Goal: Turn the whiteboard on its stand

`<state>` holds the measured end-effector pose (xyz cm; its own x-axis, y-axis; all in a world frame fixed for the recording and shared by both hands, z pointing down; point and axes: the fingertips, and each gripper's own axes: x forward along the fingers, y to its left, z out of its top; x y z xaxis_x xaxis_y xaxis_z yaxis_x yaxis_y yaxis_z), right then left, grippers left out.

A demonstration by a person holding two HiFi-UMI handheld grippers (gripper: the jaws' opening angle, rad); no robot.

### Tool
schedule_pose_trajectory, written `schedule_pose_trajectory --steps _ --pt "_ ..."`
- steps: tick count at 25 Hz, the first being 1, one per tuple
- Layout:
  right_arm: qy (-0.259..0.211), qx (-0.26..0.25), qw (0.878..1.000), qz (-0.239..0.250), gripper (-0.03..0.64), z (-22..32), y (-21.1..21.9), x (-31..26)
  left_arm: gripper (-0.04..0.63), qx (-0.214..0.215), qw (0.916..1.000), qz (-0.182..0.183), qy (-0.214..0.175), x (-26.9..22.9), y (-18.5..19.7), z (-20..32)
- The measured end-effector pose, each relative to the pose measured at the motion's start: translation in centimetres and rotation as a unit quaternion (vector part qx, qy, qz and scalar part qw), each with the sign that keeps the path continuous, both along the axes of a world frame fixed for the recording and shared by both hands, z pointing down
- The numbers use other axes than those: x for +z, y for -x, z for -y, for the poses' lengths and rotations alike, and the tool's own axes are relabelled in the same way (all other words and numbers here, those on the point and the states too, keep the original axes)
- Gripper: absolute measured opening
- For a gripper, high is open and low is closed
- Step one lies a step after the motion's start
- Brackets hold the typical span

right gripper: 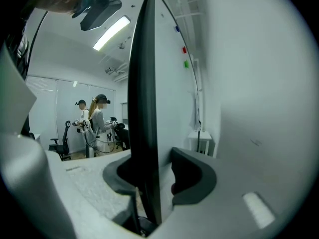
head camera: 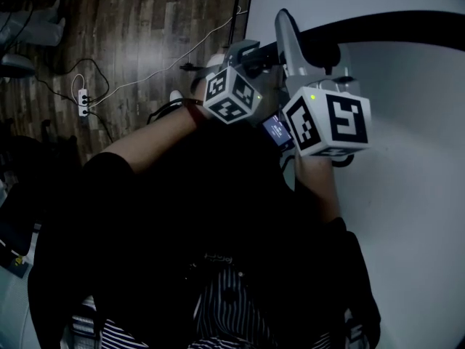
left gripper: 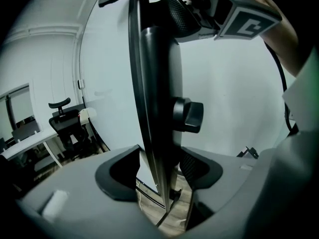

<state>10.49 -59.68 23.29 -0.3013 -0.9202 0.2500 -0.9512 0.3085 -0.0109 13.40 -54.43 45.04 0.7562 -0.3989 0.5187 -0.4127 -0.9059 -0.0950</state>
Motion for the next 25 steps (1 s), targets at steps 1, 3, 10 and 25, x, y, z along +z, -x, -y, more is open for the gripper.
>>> schedule_pose_trajectory --steps 1,3,10,25 --pt "-0.001 0.002 1.0 0.0 0.155 0.2 0.7 0.1 0.256 -0.004 1.0 -0.001 0.0 0.1 0.7 0.2" --pt "-0.003 0.0 1.0 -0.002 0.158 0.5 2.7 0.2 0.259 -0.017 0.9998 -0.002 0.002 0.2 2.6 0.7" --pt "0.009 -0.01 1.0 -0.01 0.169 0.2 6.7 0.1 0.255 -0.023 0.9996 0.006 0.013 -0.2 6.6 0.4" --pt "0.024 -0.074 0.997 -0.015 0.189 -2.6 7.6 -1.7 0.245 -0.017 0.9993 -0.008 0.033 -2.2 7.2 -2.1"
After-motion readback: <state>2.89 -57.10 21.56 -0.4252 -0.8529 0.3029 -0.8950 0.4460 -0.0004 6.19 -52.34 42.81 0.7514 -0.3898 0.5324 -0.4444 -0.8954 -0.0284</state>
